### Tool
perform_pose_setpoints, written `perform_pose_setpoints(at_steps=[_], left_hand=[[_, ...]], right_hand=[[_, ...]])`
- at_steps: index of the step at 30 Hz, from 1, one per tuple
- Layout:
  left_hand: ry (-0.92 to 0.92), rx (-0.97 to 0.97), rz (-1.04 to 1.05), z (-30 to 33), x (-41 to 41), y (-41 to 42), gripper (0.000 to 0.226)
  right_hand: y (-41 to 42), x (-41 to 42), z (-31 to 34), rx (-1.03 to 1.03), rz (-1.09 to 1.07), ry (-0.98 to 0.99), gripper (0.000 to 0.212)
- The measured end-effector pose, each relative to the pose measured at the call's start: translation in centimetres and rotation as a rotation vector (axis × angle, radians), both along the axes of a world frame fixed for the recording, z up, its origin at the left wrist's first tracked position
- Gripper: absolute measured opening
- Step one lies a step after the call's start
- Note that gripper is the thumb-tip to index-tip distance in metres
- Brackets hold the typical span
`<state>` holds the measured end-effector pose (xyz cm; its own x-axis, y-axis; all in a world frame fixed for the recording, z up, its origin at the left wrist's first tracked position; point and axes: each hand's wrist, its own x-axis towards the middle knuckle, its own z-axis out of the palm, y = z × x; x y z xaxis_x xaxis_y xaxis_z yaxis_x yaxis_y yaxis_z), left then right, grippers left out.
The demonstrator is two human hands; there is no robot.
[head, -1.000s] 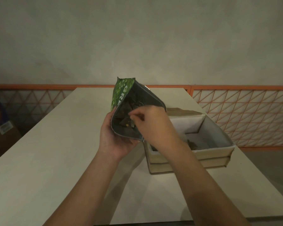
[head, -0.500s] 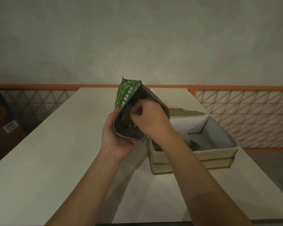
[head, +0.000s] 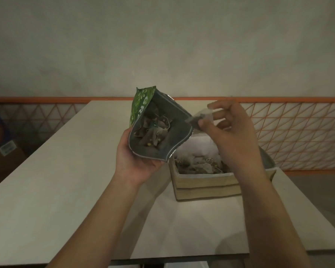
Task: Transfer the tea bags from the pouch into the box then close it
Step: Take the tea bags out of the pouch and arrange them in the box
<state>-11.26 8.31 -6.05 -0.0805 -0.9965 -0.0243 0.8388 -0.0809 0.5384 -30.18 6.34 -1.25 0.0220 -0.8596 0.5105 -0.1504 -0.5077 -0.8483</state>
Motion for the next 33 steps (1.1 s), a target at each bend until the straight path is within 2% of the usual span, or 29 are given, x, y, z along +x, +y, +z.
perform_pose_setpoints(at_steps=[2, 4, 7, 10, 13, 15, 19, 21, 25, 28, 33], left_hand=[[0.022, -0.002, -0.020, 0.0, -0.1, 0.0, 0.049], [0.027, 0.003, -0.030, -0.1, -0.2, 0.1, 0.049], [0.015, 0.005, -0.031, -0.1, -0.3, 0.1, 0.047], [0.018, -0.001, -0.027, -0.2, 0.0, 0.0, 0.048], [0.024, -0.012, -0.027, -0.3, 0.2, -0.1, 0.049], [0.017, -0.023, -0.035, -0.3, 0.3, -0.1, 0.049], [0.008, -0.031, -0.049, -0.2, 0.5, -0.1, 0.048], [0.003, -0.032, -0.061, 0.1, 0.6, 0.1, 0.048], [-0.015, -0.003, -0.025, 0.2, 1.1, 0.1, 0.045], [-0.025, 0.015, -0.025, 0.2, 1.9, 0.2, 0.046], [-0.086, 0.044, -0.028, 0.8, 2.7, 0.3, 0.044]], right_hand=[[-0.5, -0.7, -1.2, 0.063, 0.002, 0.077, 0.038], [-0.8, -1.1, -2.1, 0.103, 0.003, 0.174, 0.035], [-0.9, -1.6, -2.6, 0.113, -0.020, 0.097, 0.020], [-1.3, -1.7, -3.2, 0.122, -0.049, 0.065, 0.020], [-1.7, -1.3, -3.8, 0.160, -0.019, 0.250, 0.021], [-1.5, -0.7, -3.7, 0.179, 0.016, 0.383, 0.037], [-0.4, 1.3, -2.1, 0.040, 0.036, 0.191, 0.051], [-0.6, 2.8, -1.1, -0.043, 0.105, 0.212, 0.053], [-2.4, 6.2, 0.0, -0.233, 0.139, 0.319, 0.042], [-3.3, 8.1, 0.0, -0.273, 0.135, 0.283, 0.033], [-3.1, 10.0, -1.1, -0.318, 0.220, 0.168, 0.033]])
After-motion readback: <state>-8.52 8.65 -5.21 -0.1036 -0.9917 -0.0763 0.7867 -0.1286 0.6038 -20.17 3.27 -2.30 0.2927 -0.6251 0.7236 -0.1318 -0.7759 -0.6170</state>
